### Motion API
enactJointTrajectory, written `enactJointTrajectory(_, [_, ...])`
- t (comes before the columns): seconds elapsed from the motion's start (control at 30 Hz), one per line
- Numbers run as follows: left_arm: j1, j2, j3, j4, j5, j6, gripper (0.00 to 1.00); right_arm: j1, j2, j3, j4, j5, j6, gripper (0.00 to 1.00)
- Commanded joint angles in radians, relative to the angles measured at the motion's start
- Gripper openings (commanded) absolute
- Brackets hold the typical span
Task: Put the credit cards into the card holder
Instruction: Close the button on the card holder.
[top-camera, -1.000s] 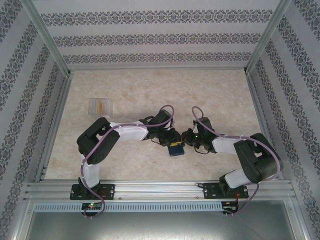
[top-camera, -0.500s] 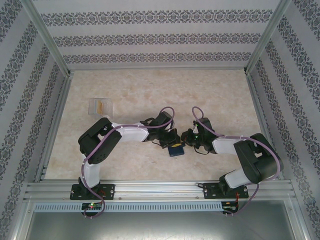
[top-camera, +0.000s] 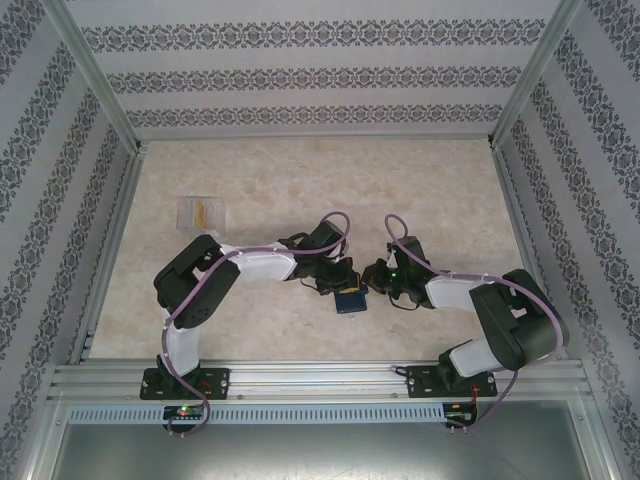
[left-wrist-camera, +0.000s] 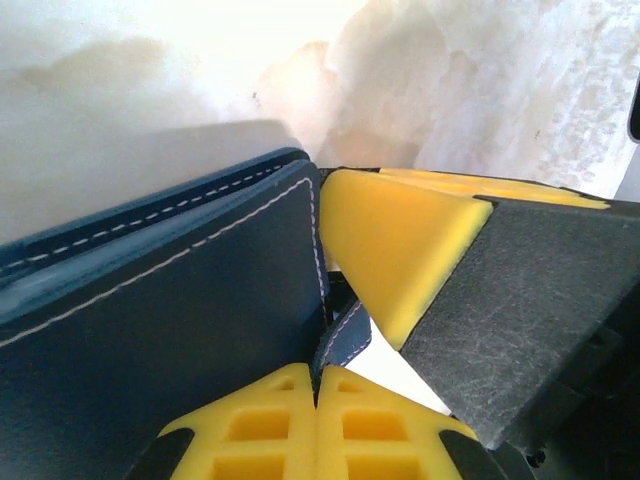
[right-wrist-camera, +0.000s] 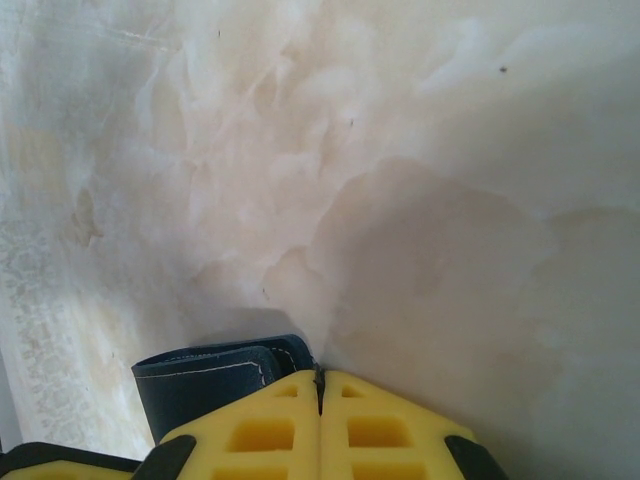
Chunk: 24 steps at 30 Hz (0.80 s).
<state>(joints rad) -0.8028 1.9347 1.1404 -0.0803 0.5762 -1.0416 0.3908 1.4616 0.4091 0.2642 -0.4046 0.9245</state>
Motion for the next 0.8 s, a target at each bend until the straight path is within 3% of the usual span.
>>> enactJointTrajectory(0.0, [0.013, -0.046, 0.038, -0.069, 0.019, 0.068, 0.0, 0.013, -0.003, -0.02, -0.056, 0.013, -0.025, 0.07])
enactJointTrajectory(0.77, [0.027, -0.036, -0.01, -0.102, -0.026, 0.125, 0.0, 0.017, -0.05, -0.024, -0.09, 0.04, -0.039, 0.07])
